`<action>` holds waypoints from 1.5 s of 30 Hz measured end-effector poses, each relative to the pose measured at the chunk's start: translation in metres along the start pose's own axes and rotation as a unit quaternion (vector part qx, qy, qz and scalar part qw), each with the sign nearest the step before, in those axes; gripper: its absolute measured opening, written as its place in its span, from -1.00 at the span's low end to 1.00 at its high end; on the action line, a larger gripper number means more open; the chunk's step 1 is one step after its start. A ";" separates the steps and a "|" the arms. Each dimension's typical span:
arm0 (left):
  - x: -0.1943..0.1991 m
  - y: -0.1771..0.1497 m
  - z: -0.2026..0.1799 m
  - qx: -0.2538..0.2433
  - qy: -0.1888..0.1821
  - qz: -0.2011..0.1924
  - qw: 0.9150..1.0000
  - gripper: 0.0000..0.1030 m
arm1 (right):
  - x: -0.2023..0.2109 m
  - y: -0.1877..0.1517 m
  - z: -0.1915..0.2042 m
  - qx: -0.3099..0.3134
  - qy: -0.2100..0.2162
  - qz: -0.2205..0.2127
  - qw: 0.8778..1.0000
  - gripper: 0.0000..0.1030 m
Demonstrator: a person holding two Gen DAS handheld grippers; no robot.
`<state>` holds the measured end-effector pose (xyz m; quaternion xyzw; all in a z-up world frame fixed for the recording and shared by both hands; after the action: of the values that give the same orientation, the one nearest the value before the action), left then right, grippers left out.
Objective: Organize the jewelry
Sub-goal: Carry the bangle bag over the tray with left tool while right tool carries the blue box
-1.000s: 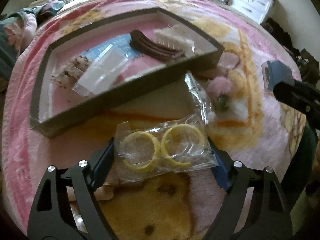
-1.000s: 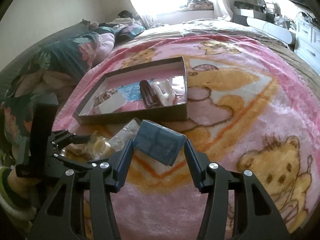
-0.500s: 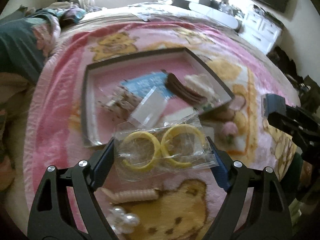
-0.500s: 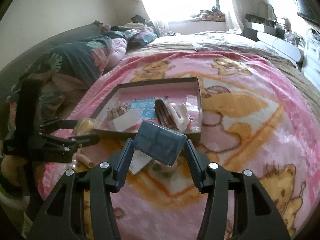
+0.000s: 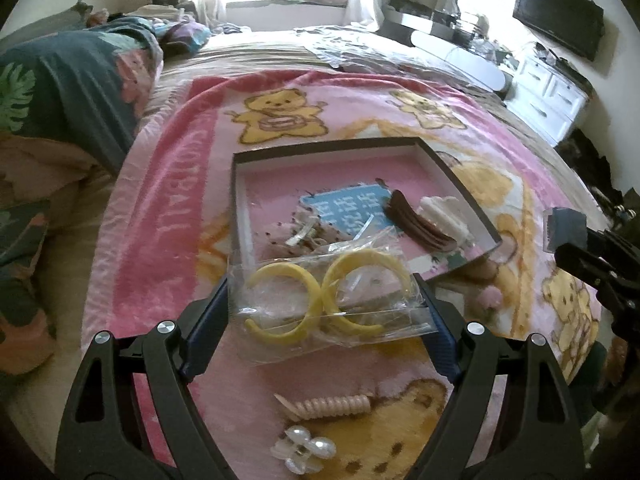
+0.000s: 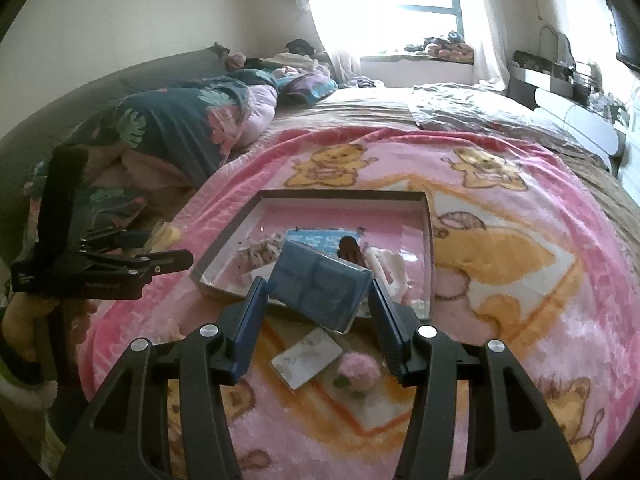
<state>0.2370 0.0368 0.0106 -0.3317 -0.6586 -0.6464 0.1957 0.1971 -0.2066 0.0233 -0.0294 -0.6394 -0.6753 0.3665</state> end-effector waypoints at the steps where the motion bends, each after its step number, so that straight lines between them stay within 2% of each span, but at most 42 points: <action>1: 0.000 0.001 0.002 0.001 0.002 -0.002 1.000 0.50 | -0.001 0.001 0.001 0.001 0.000 -0.001 1.000 -0.02; 9: 0.001 0.012 0.014 0.012 0.011 -0.014 1.000 0.50 | -0.011 0.015 0.003 0.012 -0.001 -0.008 1.000 -0.02; 18: -0.017 0.026 0.012 0.015 0.008 -0.010 1.000 0.50 | -0.025 0.025 -0.005 0.015 -0.014 -0.009 1.000 -0.02; 30: -0.070 0.045 -0.007 0.000 0.001 0.018 1.000 0.50 | -0.065 0.015 -0.025 0.016 -0.036 0.022 0.999 -0.01; 45: -0.140 0.052 -0.018 0.001 -0.006 0.067 0.998 0.51 | -0.107 -0.011 -0.027 0.020 -0.028 0.067 0.997 -0.01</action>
<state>0.3684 -0.0094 -0.0462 -0.3792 -0.6365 -0.6293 0.2346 0.2806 -0.1821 -0.0453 -0.0835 -0.6596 -0.6348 0.3937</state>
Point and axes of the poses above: each gripper's, at about its wrist camera, not at the fingertips, and x roughly against the way its jaws point, z to its left, y to its top, the point moved 1 cm from there along -x, roughly the way its jaws point, and after that the axes turned 6 degrees about -z, right-handed, at the moved point
